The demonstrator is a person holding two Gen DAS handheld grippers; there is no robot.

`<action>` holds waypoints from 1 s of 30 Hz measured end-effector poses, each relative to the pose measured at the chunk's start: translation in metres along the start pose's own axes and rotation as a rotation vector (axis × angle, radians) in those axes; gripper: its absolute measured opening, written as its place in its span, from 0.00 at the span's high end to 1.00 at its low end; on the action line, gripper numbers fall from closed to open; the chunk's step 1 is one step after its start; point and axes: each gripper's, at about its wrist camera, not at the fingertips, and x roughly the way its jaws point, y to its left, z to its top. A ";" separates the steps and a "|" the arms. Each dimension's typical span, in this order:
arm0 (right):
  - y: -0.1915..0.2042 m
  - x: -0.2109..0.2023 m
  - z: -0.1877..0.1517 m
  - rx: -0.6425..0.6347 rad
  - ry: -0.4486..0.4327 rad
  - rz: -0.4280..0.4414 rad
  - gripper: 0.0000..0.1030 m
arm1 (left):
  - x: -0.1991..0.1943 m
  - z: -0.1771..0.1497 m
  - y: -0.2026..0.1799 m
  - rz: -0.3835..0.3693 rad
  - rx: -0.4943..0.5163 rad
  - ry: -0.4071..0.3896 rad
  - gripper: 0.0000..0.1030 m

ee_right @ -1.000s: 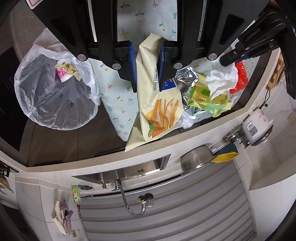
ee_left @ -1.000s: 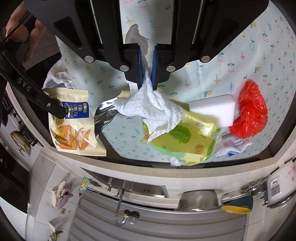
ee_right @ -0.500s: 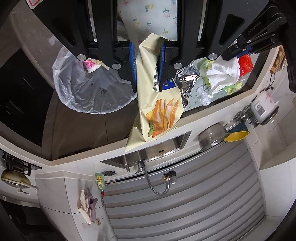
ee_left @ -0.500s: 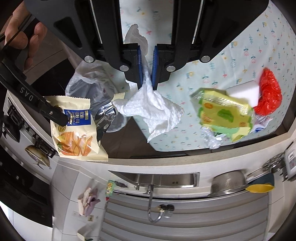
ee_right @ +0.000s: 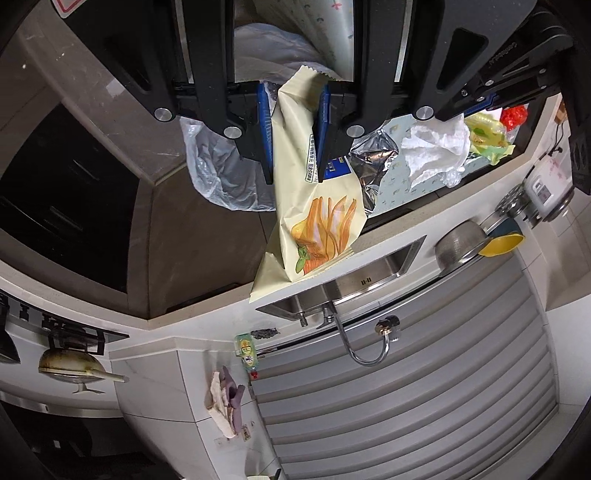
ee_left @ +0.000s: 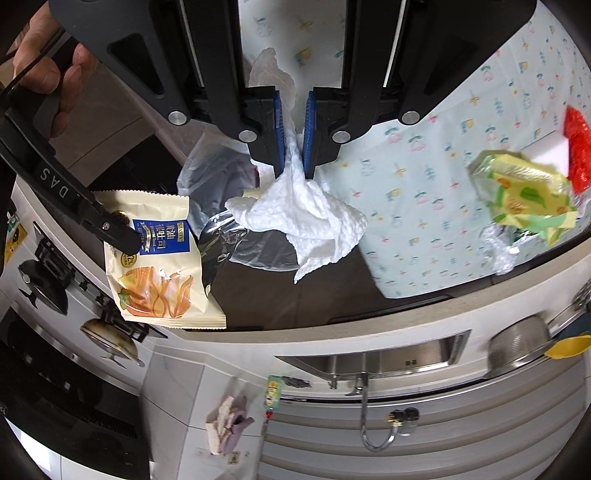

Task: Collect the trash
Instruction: 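Carry the tissue and snack bag over the trash bin with both tools, then open both tools to drop the tissue and snack bag into the bin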

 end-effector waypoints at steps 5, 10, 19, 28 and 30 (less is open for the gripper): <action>-0.026 0.008 0.006 0.030 -0.008 -0.037 0.82 | 0.026 0.007 -0.016 -0.015 0.022 0.022 0.91; -0.047 0.018 0.008 0.055 -0.010 -0.065 0.82 | 0.052 0.014 -0.024 -0.021 0.040 0.050 0.91; -0.062 0.040 0.002 0.060 0.023 -0.078 0.82 | 0.092 0.026 -0.026 -0.025 0.027 0.080 0.88; -0.056 0.059 -0.004 0.048 0.051 -0.059 0.81 | 0.091 0.027 -0.017 -0.001 0.003 0.028 0.42; -0.053 0.062 -0.004 0.044 0.054 -0.052 0.81 | 0.089 0.028 -0.012 0.009 -0.005 0.022 0.41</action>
